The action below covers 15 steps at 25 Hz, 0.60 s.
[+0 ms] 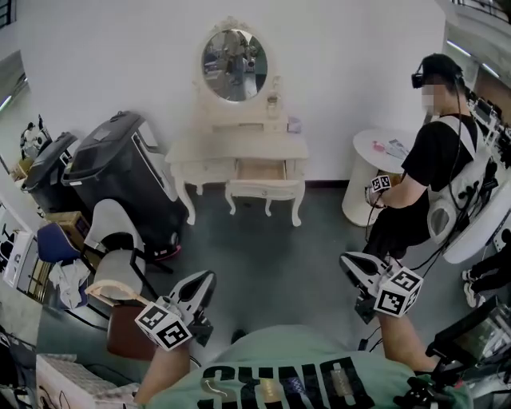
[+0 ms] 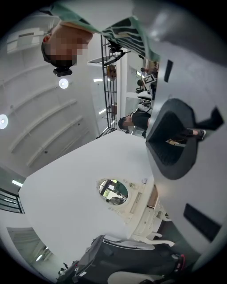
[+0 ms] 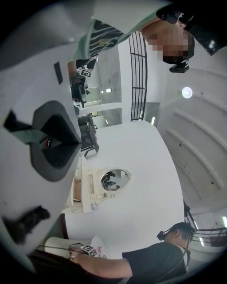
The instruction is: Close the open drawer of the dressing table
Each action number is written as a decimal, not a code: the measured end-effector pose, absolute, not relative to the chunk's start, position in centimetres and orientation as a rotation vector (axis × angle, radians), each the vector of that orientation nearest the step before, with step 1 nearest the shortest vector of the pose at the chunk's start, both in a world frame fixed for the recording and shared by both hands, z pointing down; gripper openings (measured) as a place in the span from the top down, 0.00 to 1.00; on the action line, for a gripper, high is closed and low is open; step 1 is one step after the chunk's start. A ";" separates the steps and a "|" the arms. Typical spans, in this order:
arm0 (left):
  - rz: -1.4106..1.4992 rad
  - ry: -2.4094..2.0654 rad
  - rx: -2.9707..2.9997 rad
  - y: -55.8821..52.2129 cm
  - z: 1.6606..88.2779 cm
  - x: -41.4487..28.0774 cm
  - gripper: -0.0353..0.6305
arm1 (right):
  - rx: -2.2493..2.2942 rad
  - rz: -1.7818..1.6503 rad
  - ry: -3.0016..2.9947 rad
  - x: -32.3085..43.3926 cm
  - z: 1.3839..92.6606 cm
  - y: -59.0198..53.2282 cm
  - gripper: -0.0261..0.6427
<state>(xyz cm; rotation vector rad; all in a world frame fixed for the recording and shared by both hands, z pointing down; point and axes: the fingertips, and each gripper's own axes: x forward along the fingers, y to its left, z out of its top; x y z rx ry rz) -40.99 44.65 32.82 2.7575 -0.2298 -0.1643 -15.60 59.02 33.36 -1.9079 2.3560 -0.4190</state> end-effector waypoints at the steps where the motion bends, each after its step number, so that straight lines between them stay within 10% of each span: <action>1: -0.167 -0.212 2.759 43.2 32.9 -41.0 0.95 | -1.919 -0.416 2.351 -15.9 33.2 57.7 0.94; 15: -0.110 -0.004 2.796 21.7 31.8 -39.9 0.95 | -2.073 -0.433 2.215 -17.5 31.9 39.2 0.94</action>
